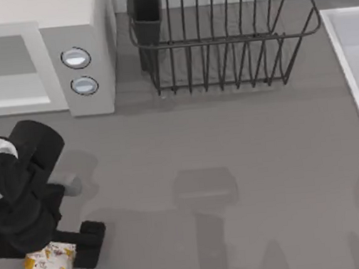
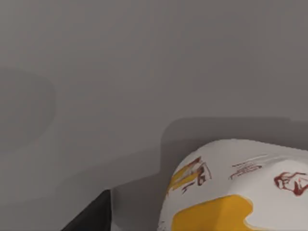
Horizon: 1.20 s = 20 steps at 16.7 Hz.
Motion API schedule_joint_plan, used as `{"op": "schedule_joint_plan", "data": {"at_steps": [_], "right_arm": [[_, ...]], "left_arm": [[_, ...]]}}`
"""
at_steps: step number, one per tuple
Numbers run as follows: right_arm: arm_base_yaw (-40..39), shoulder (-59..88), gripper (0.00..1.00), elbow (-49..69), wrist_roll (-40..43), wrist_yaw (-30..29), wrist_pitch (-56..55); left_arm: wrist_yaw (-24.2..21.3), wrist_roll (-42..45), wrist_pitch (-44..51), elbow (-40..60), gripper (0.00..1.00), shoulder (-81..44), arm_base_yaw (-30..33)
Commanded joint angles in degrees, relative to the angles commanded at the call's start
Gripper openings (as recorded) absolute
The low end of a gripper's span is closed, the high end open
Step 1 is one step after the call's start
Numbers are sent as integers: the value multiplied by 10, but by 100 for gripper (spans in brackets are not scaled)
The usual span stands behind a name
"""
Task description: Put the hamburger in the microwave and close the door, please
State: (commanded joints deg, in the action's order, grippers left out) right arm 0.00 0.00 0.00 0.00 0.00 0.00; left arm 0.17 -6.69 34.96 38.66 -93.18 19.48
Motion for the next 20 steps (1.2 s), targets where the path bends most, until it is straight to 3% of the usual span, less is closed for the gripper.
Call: {"op": "schedule_joint_plan", "data": {"at_steps": [6,19,20], "right_arm": [[0,0,100,0,0,0,0],[0,0,100,0,0,0,0],[0,0,100,0,0,0,0]], "left_arm": [[0,0,-20,-11,100,-12,0],[0,0,-20,-11,2,-12,0],[0,0,-20,-11,0,-12,0]]}}
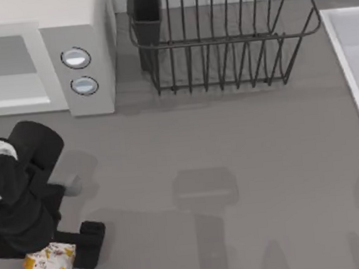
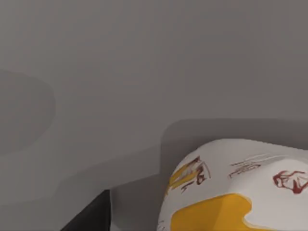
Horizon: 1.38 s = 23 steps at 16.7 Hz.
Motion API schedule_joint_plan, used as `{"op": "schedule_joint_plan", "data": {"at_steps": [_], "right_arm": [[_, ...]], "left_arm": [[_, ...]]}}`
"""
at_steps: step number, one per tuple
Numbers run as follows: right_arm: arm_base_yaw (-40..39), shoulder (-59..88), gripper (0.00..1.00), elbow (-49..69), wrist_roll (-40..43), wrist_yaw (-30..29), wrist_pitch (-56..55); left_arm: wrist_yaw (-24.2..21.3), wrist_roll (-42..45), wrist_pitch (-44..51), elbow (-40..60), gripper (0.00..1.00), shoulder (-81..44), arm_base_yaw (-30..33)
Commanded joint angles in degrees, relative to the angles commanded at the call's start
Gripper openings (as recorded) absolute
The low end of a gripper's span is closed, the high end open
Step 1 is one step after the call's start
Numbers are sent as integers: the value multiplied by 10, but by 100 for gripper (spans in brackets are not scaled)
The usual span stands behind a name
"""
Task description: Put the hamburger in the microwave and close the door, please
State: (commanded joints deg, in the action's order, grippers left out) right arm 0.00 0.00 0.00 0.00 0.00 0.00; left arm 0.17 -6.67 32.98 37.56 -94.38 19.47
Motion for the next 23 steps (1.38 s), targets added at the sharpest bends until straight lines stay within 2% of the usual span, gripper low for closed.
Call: {"op": "schedule_joint_plan", "data": {"at_steps": [7,8,12,18,23], "right_arm": [[0,0,100,0,0,0,0],[0,0,100,0,0,0,0],[0,0,100,0,0,0,0],[0,0,100,0,0,0,0],[0,0,100,0,0,0,0]], "left_arm": [[0,0,0,0,0,0,0],[1,-2,44,20,0,43,1],[1,-3,87,52,0,57,2],[1,-6,268,153,0,121,4],[1,-6,304,179,0,143,3]]}}
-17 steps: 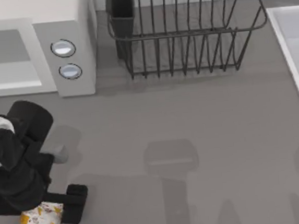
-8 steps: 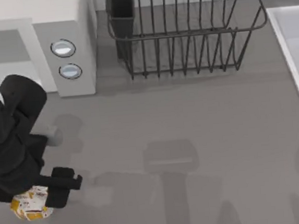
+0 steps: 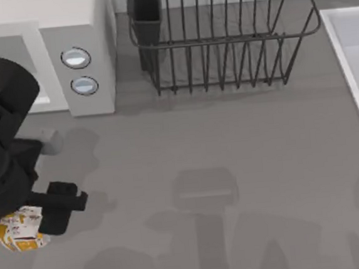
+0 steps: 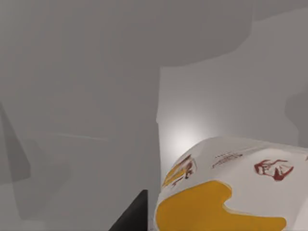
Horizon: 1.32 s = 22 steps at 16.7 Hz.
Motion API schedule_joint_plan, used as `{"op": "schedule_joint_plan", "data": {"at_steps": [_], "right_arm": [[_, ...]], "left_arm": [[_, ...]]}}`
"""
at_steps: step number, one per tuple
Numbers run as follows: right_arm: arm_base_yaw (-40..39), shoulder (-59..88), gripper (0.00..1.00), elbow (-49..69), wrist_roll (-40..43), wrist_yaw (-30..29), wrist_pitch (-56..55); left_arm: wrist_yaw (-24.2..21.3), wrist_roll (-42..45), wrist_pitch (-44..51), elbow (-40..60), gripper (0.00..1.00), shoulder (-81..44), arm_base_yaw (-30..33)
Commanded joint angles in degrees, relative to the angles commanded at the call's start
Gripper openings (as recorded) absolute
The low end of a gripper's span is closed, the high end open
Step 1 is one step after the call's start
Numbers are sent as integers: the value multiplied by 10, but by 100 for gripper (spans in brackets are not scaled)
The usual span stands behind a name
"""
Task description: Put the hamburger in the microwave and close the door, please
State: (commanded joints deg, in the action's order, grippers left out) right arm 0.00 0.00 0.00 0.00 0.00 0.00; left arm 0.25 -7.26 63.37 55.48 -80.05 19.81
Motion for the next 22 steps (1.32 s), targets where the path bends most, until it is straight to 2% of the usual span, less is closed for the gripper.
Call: {"op": "schedule_joint_plan", "data": {"at_steps": [5,9,13,22], "right_arm": [[0,0,100,0,0,0,0],[0,0,100,0,0,0,0],[0,0,100,0,0,0,0],[0,0,100,0,0,0,0]], "left_arm": [[-2,3,-19,-2,0,-11,-6],[-17,16,-128,-3,0,-62,-38],[-40,37,-331,-9,0,-139,-90],[-101,94,-904,-56,0,-307,-235]]}}
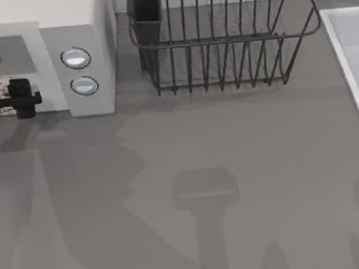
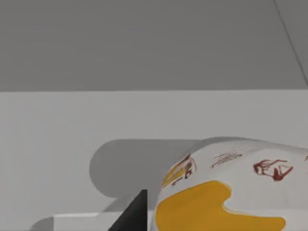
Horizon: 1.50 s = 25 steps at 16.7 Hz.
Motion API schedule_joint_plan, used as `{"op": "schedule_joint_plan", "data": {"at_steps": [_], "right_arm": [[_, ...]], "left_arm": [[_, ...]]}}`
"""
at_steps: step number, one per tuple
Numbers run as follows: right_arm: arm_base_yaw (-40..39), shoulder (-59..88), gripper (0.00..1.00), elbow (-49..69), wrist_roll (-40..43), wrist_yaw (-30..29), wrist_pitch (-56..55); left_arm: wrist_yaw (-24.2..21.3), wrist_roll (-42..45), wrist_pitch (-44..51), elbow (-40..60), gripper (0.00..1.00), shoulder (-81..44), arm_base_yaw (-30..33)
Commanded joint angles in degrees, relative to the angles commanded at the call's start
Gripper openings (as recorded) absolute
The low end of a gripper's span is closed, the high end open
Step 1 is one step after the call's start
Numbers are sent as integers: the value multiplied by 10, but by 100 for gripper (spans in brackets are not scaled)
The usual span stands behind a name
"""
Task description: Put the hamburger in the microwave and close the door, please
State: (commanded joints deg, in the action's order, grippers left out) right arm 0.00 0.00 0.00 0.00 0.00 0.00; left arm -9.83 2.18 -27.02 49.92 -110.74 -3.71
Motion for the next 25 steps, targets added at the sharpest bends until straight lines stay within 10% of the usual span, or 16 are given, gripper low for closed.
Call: {"op": "schedule_joint_plan", "data": {"at_steps": [8,16,25], "right_arm": [[0,0,100,0,0,0,0],[0,0,100,0,0,0,0],[0,0,100,0,0,0,0]], "left_arm": [[-31,31,-244,-42,0,-71,-77],[-29,32,-238,-20,0,-85,-74],[-8,22,-135,242,0,-236,-51]]}}
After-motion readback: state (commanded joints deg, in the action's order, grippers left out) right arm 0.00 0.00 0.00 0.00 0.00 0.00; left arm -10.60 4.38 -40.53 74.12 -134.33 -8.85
